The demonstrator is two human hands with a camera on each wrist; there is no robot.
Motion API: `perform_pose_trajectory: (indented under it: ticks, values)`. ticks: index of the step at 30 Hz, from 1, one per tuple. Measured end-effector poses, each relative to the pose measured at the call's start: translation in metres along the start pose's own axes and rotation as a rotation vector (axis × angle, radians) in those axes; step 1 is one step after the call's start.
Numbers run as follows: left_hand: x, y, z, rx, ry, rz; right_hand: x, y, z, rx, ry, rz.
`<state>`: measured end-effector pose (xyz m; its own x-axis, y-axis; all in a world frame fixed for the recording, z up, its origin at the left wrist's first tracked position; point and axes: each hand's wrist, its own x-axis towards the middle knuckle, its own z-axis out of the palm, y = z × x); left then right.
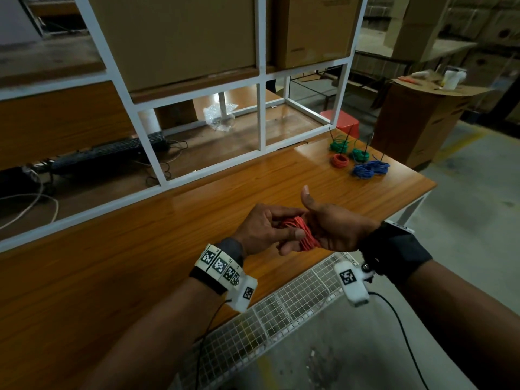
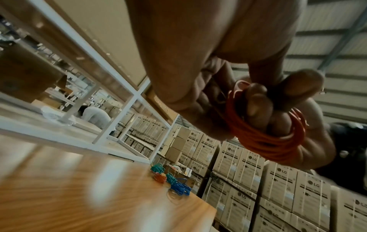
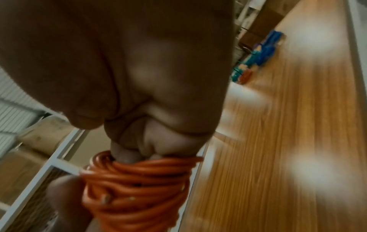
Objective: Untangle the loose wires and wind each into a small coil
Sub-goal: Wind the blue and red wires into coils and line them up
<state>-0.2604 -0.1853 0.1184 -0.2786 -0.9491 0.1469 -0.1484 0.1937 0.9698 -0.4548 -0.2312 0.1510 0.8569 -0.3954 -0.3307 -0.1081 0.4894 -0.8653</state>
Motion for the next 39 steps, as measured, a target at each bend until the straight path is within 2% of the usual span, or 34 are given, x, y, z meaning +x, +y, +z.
perform_pose_trajectory:
  ticks: [2,5,7,11,15,19,21,25,29,34,36,39]
  values:
    - [0.000,-0.003,0.004,-0.032,0.075,-0.011,0.004,0.002,0.000,0.022,0.079,0.005]
    - [0.004,-0.006,0.011,-0.089,0.196,-0.049,0.015,0.007,0.004,-0.071,0.342,-0.077]
    - [0.007,-0.009,0.014,-0.129,0.256,-0.052,0.022,0.009,0.008,-0.143,0.466,-0.132]
    - [0.014,-0.013,0.013,-0.168,0.283,-0.039,0.032,0.018,0.009,-0.218,0.675,-0.222]
    - [0.017,-0.020,0.010,-0.212,0.279,-0.073,0.037,0.022,0.006,-0.177,0.657,-0.212]
    - [0.018,-0.024,0.005,-0.343,0.309,-0.155,0.038,0.020,-0.002,0.014,0.569,-0.188]
    - [0.017,-0.027,-0.001,-0.391,0.314,-0.198,0.037,0.018,-0.007,0.016,0.593,-0.183]
    - [0.016,-0.033,-0.008,-0.407,0.348,-0.241,0.040,0.018,-0.015,-0.181,0.628,-0.245]
    - [0.016,-0.038,-0.016,-0.428,0.482,-0.270,0.041,0.017,-0.020,-0.522,0.737,-0.377]
    - [0.015,-0.041,-0.029,-0.442,0.613,-0.275,0.052,0.021,-0.019,-0.797,0.660,-0.394]
    - [0.017,-0.044,-0.034,-0.437,0.666,-0.285,0.063,0.022,-0.016,-0.799,0.678,-0.440]
    - [0.020,-0.047,-0.043,-0.387,0.720,-0.287,0.079,0.015,-0.009,-0.662,0.784,-0.436]
